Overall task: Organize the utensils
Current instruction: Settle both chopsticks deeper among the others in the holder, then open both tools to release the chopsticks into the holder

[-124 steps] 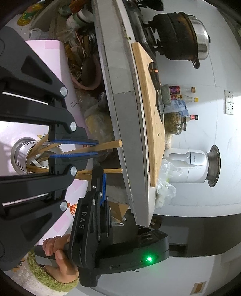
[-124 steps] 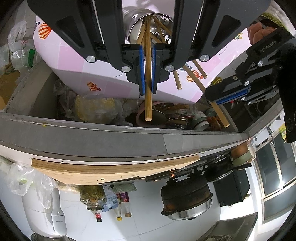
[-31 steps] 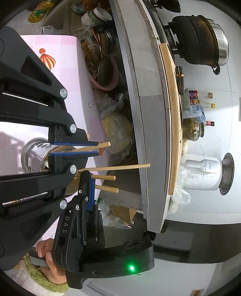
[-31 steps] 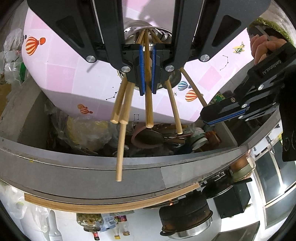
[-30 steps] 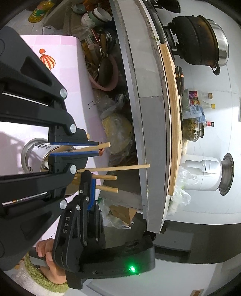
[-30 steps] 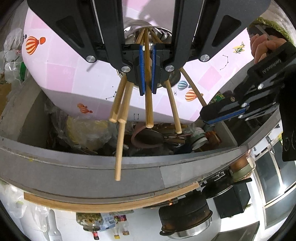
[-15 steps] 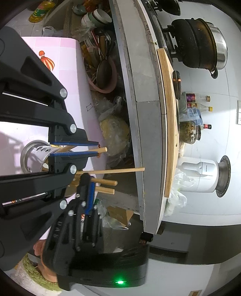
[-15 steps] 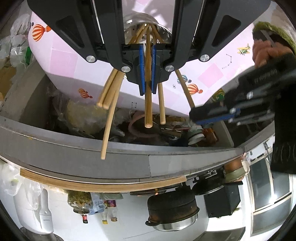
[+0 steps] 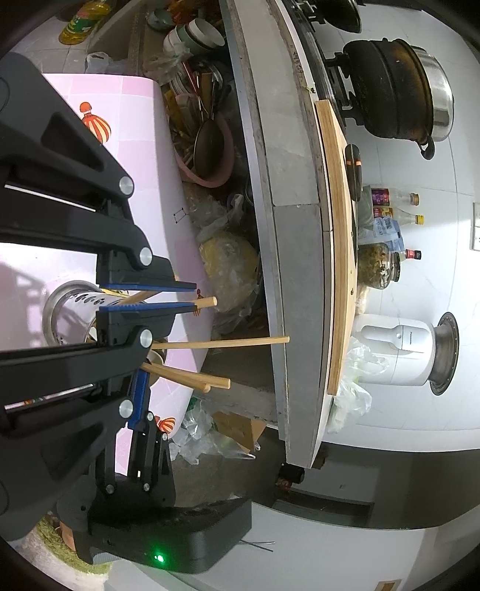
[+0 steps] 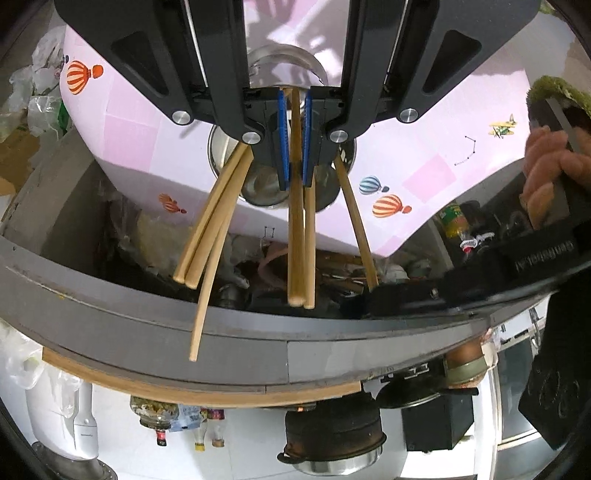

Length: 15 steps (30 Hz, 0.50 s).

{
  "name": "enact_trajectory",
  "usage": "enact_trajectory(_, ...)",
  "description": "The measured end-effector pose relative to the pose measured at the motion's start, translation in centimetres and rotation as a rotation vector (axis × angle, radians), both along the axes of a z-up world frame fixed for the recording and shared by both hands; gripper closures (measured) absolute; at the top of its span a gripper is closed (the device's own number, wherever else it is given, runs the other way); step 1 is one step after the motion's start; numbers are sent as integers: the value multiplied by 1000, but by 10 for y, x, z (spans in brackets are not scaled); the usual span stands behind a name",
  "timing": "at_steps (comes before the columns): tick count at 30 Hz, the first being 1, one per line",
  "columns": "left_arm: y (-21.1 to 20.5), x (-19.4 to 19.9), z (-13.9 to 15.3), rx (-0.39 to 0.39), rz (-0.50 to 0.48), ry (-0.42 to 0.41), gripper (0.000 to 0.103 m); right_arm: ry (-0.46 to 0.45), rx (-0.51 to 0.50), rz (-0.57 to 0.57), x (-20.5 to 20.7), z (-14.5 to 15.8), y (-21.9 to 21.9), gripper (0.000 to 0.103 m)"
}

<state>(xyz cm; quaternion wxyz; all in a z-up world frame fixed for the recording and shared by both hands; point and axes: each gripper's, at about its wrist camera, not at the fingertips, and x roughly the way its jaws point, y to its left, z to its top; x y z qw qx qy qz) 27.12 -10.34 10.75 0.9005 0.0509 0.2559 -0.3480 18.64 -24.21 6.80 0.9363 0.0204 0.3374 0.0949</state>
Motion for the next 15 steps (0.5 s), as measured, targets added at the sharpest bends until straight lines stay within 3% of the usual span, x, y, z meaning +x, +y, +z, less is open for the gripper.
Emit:
enact_trajectory(7,1,-1,0,-3,-2,4,96,-4,13,-11,-5,8,-8,95)
enact_trajectory(9,1,-2,0,-6,-5,3,92,-11,31,-14,-7,13,-12,94)
enact_trajectory(10,1,-2,0,-6,-6,1,91,-12,36,-14,-8,14,-14,92)
enact_trajectory(12,1,-3,0,-4,-8,1,91,-29,62,-15,-11,22,-19,77)
enact_trajectory(15,1,-3,-1,-5,-8,5,90,-61,101,-16,-15,36,-29,72)
